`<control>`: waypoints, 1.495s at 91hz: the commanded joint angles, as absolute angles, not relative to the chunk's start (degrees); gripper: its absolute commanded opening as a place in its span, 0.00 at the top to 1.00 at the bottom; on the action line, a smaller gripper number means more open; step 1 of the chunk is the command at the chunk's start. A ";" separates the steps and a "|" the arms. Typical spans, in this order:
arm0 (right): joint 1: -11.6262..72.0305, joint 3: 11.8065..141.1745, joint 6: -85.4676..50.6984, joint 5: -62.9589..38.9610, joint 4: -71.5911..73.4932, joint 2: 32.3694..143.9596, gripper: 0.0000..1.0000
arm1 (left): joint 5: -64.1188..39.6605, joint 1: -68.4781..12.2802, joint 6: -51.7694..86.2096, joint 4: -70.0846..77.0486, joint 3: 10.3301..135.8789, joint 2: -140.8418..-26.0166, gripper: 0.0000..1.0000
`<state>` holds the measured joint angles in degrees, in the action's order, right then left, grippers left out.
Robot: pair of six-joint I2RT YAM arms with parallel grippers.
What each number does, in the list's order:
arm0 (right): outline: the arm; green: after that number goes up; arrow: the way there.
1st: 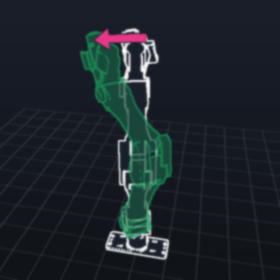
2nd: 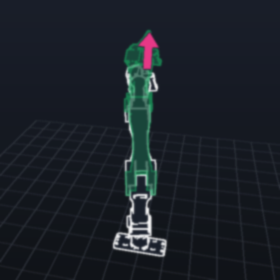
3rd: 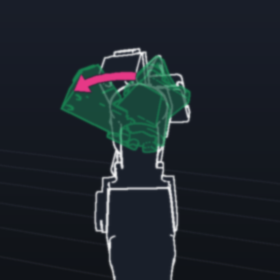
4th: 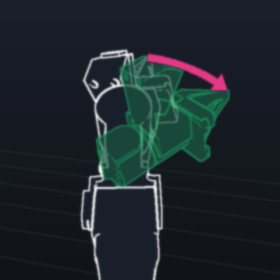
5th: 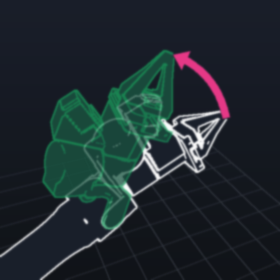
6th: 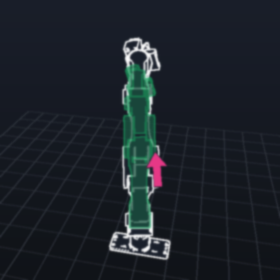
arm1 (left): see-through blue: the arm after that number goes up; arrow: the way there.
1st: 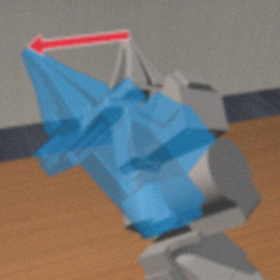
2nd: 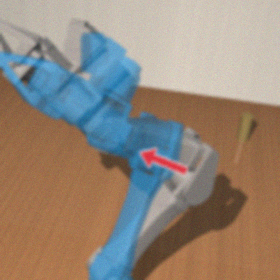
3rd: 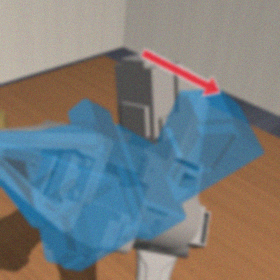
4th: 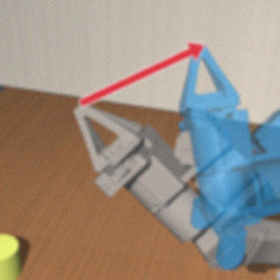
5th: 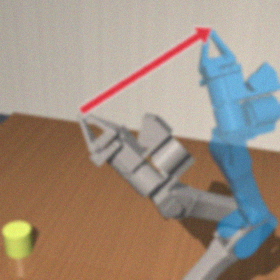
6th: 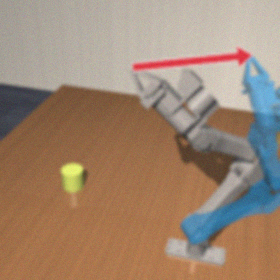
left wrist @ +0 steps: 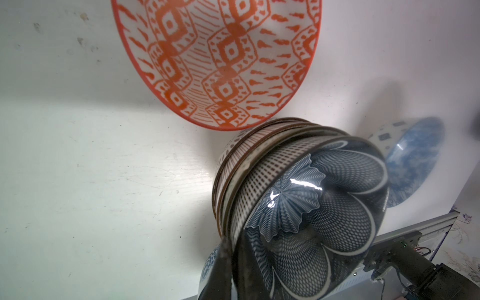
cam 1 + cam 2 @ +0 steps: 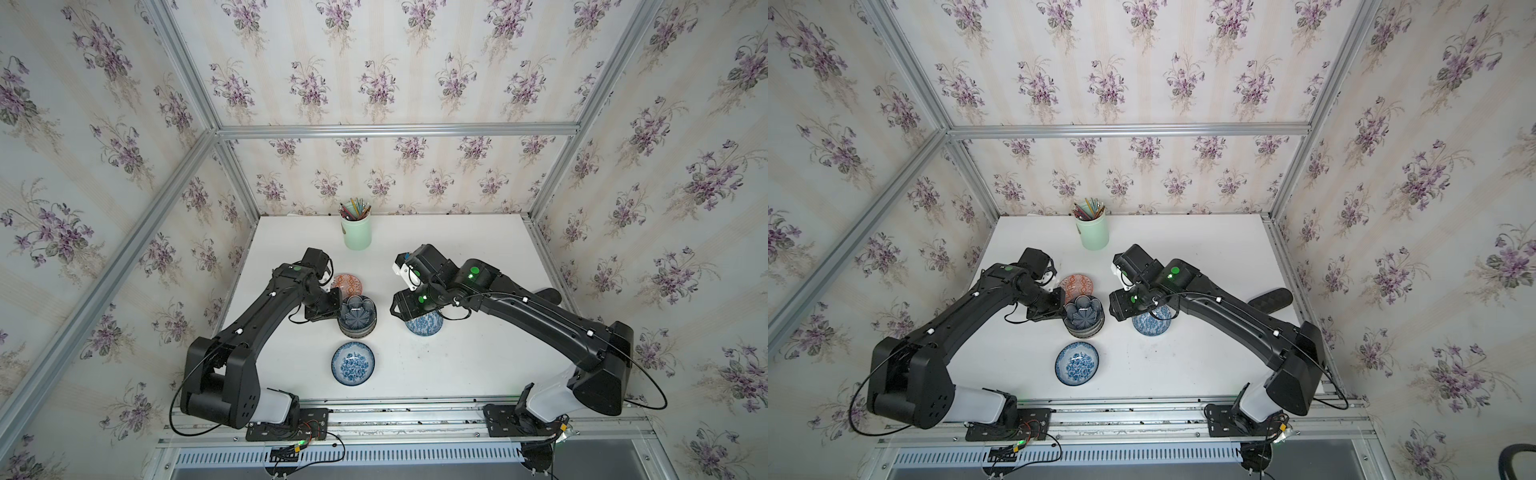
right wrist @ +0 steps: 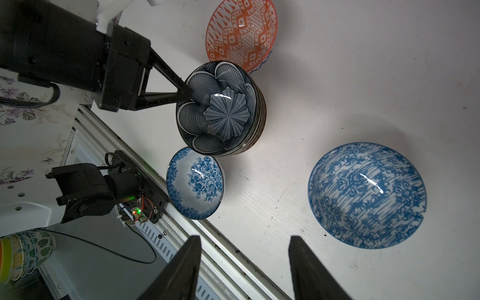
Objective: Stack the bowls
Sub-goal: Place the bowl in the bowl.
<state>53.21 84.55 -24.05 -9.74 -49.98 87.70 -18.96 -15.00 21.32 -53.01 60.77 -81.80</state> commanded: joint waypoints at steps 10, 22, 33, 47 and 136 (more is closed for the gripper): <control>53.26 84.71 -23.99 -9.84 -49.43 87.86 0.41 | -20.22 -14.96 21.58 -52.42 60.56 -81.47 1.00; 53.25 84.65 -23.95 -9.84 -49.51 87.83 0.41 | -21.88 -14.92 21.56 -52.28 60.64 -81.47 1.00; 53.26 84.77 -23.98 -9.75 -49.55 87.81 0.41 | -22.15 -14.94 21.49 -52.20 60.56 -81.47 1.00; 53.26 84.94 -23.95 -9.67 -49.65 88.00 0.41 | -22.17 -14.93 21.32 -52.41 60.63 -81.71 1.00; 53.18 84.78 -23.64 -9.25 -50.01 88.06 0.41 | -20.00 -14.89 21.29 -53.76 61.08 -78.64 0.67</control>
